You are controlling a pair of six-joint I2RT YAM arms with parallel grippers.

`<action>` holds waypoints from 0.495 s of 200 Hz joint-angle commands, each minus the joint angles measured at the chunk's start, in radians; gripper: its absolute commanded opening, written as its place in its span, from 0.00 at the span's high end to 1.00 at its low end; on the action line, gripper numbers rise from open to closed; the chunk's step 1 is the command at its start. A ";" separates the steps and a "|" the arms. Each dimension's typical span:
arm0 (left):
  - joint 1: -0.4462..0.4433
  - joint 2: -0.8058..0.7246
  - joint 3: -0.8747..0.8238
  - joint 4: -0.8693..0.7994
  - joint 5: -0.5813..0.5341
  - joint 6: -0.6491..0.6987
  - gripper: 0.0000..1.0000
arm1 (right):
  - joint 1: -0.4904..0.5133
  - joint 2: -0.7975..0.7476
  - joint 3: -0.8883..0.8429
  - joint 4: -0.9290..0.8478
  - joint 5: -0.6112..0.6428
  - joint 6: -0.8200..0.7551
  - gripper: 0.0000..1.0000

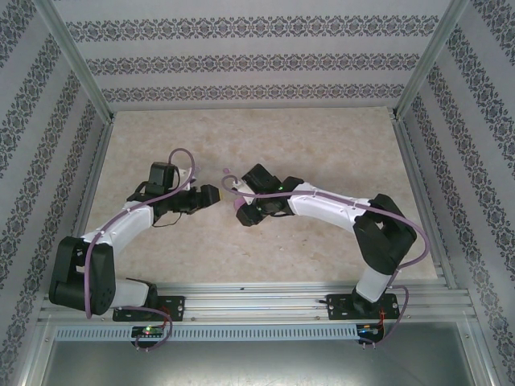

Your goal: Insert the wireless bluetooth earbuds into the charging case

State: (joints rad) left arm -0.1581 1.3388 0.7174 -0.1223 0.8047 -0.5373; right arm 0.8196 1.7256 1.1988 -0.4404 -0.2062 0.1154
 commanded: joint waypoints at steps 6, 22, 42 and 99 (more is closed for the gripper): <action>-0.023 -0.004 -0.022 0.112 0.061 -0.069 0.27 | -0.009 -0.049 -0.005 0.039 -0.068 -0.039 0.81; -0.040 -0.004 -0.022 0.125 0.068 -0.079 0.28 | -0.010 -0.059 0.009 0.025 -0.080 -0.049 0.81; -0.059 0.006 -0.032 0.182 0.075 -0.118 0.28 | -0.010 -0.075 0.015 0.026 -0.091 -0.051 0.81; -0.117 0.058 -0.010 0.226 0.096 -0.159 0.30 | -0.006 -0.098 0.016 0.031 -0.097 -0.036 0.81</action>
State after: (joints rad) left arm -0.2501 1.3815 0.6994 0.0437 0.8719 -0.6636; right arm 0.8200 1.6627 1.1973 -0.4236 -0.2790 0.0895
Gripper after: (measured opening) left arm 0.707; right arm 0.347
